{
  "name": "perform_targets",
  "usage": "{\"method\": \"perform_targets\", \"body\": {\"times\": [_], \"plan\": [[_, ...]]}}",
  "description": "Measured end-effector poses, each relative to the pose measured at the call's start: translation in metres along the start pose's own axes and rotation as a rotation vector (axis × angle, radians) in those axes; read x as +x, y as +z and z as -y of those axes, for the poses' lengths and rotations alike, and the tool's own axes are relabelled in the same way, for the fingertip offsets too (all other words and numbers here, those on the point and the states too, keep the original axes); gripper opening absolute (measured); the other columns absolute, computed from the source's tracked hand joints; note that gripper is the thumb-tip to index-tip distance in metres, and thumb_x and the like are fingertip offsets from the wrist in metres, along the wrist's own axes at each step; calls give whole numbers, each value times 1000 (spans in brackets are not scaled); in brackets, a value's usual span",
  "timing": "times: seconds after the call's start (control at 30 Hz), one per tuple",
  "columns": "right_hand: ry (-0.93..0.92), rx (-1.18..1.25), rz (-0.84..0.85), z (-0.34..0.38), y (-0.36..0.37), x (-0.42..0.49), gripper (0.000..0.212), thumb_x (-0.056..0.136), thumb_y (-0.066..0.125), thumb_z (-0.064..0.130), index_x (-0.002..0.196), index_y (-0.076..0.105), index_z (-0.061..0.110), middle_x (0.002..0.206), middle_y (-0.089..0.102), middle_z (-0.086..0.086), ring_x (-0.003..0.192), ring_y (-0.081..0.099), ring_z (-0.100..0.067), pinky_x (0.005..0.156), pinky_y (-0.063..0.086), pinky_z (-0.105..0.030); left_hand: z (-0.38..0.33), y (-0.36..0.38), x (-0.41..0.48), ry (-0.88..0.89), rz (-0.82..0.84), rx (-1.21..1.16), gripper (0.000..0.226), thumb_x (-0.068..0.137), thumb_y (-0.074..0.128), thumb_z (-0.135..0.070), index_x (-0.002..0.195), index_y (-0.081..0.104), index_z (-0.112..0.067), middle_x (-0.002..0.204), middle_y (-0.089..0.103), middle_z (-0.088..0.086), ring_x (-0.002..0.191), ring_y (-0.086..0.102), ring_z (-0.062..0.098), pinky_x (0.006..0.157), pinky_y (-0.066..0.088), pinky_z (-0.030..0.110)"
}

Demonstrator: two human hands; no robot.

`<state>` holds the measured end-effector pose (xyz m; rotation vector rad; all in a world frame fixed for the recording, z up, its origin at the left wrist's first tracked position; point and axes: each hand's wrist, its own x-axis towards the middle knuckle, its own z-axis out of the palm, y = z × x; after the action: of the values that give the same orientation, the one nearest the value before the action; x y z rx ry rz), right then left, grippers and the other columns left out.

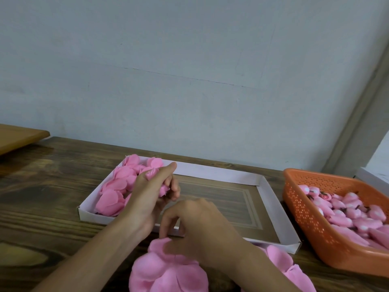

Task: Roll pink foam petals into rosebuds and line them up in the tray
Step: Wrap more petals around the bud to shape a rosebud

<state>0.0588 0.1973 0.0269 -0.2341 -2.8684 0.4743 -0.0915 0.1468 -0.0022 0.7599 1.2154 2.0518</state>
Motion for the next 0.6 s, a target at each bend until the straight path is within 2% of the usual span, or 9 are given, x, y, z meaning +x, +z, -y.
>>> {"method": "perform_targets", "body": {"times": [0.07, 0.17, 0.27, 0.37, 0.43, 0.47, 0.53, 0.6], "plan": [[-8, 28, 8, 0, 0, 0, 7, 77, 82, 26, 81, 77, 29, 72, 58, 22, 68, 51, 4, 64, 32, -1, 1, -1, 1, -6, -2, 0, 44, 66, 82, -48, 54, 50, -20, 59, 54, 6, 52, 51, 22, 49, 42, 32], [-5, 156, 64, -3, -4, 1, 8, 82, 82, 21, 79, 75, 26, 77, 67, 16, 73, 58, 3, 67, 38, -5, 0, -2, 2, -20, -3, -22, 43, 67, 82, -45, 52, 50, -20, 58, 53, 6, 52, 52, 22, 51, 42, 32], [57, 372, 110, -10, -14, 2, 17, 91, 76, 19, 84, 63, 28, 81, 70, 7, 73, 61, -2, 66, 42, -13, -1, 1, 2, -10, -39, -66, 44, 73, 85, -32, 51, 50, -20, 58, 52, 5, 55, 56, 21, 55, 47, 32], [193, 658, 5, -18, -19, 6, 22, 97, 68, 9, 86, 55, 23, 81, 72, -22, 74, 63, -20, 73, 44, -35, -5, 5, 1, 0, -71, -151, 40, 67, 80, -35, 48, 49, -17, 59, 55, 6, 61, 62, 21, 60, 54, 35], [275, 753, -105, -24, -21, 8, 16, 96, 68, 6, 90, 57, 16, 80, 73, -17, 72, 65, -20, 73, 48, -39, -7, 4, -1, -2, -34, -206, 39, 75, 78, -32, 52, 50, -17, 65, 59, 7, 70, 67, 22, 67, 57, 38], [311, 784, -140, -27, -22, 8, 11, 96, 69, 7, 94, 59, 12, 82, 75, -13, 71, 67, -17, 72, 52, -39, -7, 3, -2, 8, -14, -209, 39, 81, 76, -31, 54, 51, -17, 70, 61, 7, 77, 69, 23, 71, 58, 38], [383, 855, -178, -31, -24, 8, 9, 96, 71, 11, 101, 65, 7, 83, 78, -5, 69, 69, -10, 67, 57, -29, -6, 1, -3, 44, -8, -170, 34, 85, 73, -32, 60, 56, -17, 79, 65, 8, 91, 72, 24, 81, 57, 41], [437, 850, -211, -35, -25, 7, 8, 96, 73, 17, 99, 72, 10, 79, 77, 1, 65, 67, -6, 57, 54, -19, -7, 1, -4, 80, -7, -137, 30, 88, 73, -34, 73, 59, -12, 89, 70, 9, 104, 71, 26, 96, 54, 48]]}}
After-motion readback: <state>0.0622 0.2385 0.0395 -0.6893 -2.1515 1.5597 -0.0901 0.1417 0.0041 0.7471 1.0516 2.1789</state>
